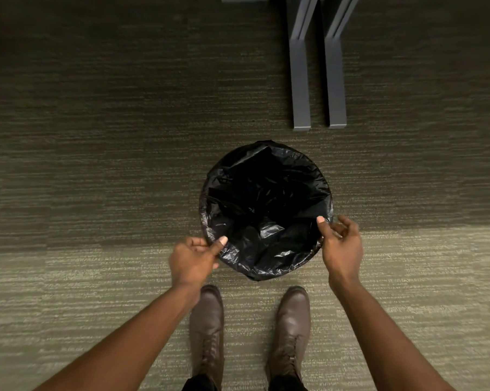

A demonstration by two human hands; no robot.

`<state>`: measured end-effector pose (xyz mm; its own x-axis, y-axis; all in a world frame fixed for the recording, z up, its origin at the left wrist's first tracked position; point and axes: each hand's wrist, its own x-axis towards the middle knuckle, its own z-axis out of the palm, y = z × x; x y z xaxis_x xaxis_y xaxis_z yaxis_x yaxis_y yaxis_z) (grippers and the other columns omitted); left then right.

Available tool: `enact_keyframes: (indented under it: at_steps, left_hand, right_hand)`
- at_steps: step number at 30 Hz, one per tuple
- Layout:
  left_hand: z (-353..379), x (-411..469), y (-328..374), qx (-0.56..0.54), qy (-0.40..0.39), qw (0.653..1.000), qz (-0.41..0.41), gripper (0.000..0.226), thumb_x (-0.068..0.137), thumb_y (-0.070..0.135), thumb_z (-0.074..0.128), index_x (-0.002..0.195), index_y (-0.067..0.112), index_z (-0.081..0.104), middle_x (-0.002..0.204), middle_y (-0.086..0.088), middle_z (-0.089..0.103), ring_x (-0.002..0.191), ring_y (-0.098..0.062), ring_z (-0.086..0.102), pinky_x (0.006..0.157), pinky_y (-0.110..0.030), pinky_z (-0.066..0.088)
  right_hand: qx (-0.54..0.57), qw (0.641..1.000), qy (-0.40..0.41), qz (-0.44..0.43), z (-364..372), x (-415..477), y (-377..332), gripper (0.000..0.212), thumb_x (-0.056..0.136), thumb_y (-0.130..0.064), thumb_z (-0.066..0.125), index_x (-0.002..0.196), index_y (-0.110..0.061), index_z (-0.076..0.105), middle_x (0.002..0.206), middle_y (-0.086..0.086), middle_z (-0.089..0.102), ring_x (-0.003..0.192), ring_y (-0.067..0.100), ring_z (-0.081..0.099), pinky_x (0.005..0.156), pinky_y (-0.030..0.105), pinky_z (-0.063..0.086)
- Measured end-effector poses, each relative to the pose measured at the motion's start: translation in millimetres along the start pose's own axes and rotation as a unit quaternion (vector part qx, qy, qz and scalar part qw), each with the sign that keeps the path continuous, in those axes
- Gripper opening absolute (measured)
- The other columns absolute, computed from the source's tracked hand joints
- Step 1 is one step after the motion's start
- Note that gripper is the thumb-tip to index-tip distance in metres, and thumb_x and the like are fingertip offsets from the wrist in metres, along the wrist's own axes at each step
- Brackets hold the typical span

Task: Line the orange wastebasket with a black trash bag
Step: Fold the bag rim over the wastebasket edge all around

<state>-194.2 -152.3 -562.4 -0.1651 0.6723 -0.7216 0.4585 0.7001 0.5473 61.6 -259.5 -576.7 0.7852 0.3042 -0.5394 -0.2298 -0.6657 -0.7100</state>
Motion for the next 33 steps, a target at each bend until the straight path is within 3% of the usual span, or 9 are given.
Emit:
enact_keyframes:
  at_steps: [5,7,9,12,16,19,25,28,33]
  left_hand:
    - [22.3,-8.3,-8.1,-0.107,0.004,0.992,-0.061,0.034,0.094,0.016,0.083,0.120,0.000,0.069,0.097,-0.018,0.079,0.097,-0.035,0.082,0.082,-0.043,0.070]
    - [27.3,-5.4,-11.6,-0.107,0.011,0.992,-0.060,0.028,0.097,0.015,0.080,0.119,0.000,0.071,0.085,-0.009,0.077,0.088,-0.030,0.082,0.077,-0.038,0.070]
    - [28.5,-3.3,-14.0,-0.099,0.009,0.994,-0.052,0.023,0.098,0.017,0.079,0.114,0.001,0.072,0.079,-0.001,0.076,0.078,-0.022,0.075,0.076,-0.039,0.070]
    - [27.1,-5.0,-14.6,-0.116,0.013,0.992,-0.049,0.031,0.096,0.026,0.081,0.115,0.006,0.066,0.094,-0.005,0.077,0.087,-0.021,0.077,0.083,-0.043,0.069]
    - [23.5,-17.6,-17.8,-0.097,0.059,0.991,-0.077,0.056,0.083,0.055,0.085,0.107,0.010,0.062,0.090,-0.009,0.072,0.080,-0.024,0.074,0.077,-0.039,0.068]
    - [30.3,-40.0,-22.4,-0.124,-0.031,0.978,-0.167,0.066,0.069,0.062,0.086,0.094,0.005,0.067,0.082,-0.010,0.069,0.073,-0.029,0.075,0.080,-0.042,0.068]
    - [62.9,-65.0,-18.9,-0.300,-0.100,0.908,-0.276,0.038,0.088,0.016,0.085,0.119,-0.002,0.072,0.119,-0.022,0.073,0.104,-0.031,0.079,0.094,-0.040,0.068]
    - [69.1,-63.5,-16.3,-0.302,-0.073,0.908,-0.279,0.028,0.095,-0.007,0.073,0.122,-0.007,0.069,0.120,-0.025,0.072,0.104,-0.032,0.076,0.092,-0.038,0.065]
    - [69.2,-61.2,-12.2,-0.257,-0.056,0.929,-0.260,0.009,0.097,-0.006,0.072,0.105,-0.003,0.068,0.114,-0.023,0.073,0.101,-0.032,0.076,0.097,-0.042,0.065]
  right_hand:
    - [-0.054,0.998,-0.030,-0.021,9.2,25.2,-2.4,0.049,0.100,-0.012,0.074,0.145,-0.010,0.056,0.131,0.008,0.077,0.118,0.024,0.074,0.105,0.050,0.061]
    - [-0.087,0.995,-0.032,-0.035,10.4,31.3,0.2,0.046,0.101,-0.009,0.071,0.144,-0.010,0.056,0.119,0.008,0.079,0.112,0.025,0.075,0.100,0.051,0.062]
    - [-0.099,0.993,-0.048,-0.040,9.0,36.2,2.0,0.046,0.102,-0.008,0.070,0.145,-0.008,0.055,0.105,0.001,0.078,0.105,0.024,0.075,0.095,0.049,0.064]
    - [-0.040,0.995,-0.090,0.002,6.0,40.5,1.4,0.044,0.100,-0.011,0.073,0.141,-0.011,0.058,0.110,0.004,0.080,0.106,0.024,0.078,0.096,0.048,0.064]
    - [-0.017,0.998,-0.065,-0.016,0.7,40.3,-4.3,0.055,0.087,-0.035,0.087,0.132,-0.016,0.063,0.111,-0.002,0.082,0.104,0.016,0.079,0.097,0.044,0.064]
    - [-0.030,0.997,-0.050,-0.040,0.1,41.7,-11.5,0.054,0.087,-0.036,0.087,0.132,-0.015,0.066,0.110,0.001,0.082,0.104,0.021,0.079,0.098,0.048,0.063]
    - [-0.068,0.994,-0.064,-0.063,1.7,47.9,-16.2,0.037,0.096,-0.009,0.078,0.131,-0.013,0.068,0.103,-0.005,0.083,0.100,0.017,0.080,0.097,0.050,0.065]
    - [-0.051,0.994,-0.084,-0.052,-1.3,52.4,-13.4,0.036,0.096,-0.008,0.077,0.130,-0.016,0.067,0.095,-0.006,0.085,0.098,0.015,0.081,0.096,0.047,0.065]
    - [-0.033,0.994,-0.091,-0.052,-5.3,58.1,-13.4,0.042,0.090,-0.029,0.086,0.126,-0.024,0.065,0.104,-0.001,0.084,0.099,0.016,0.081,0.096,0.046,0.065]
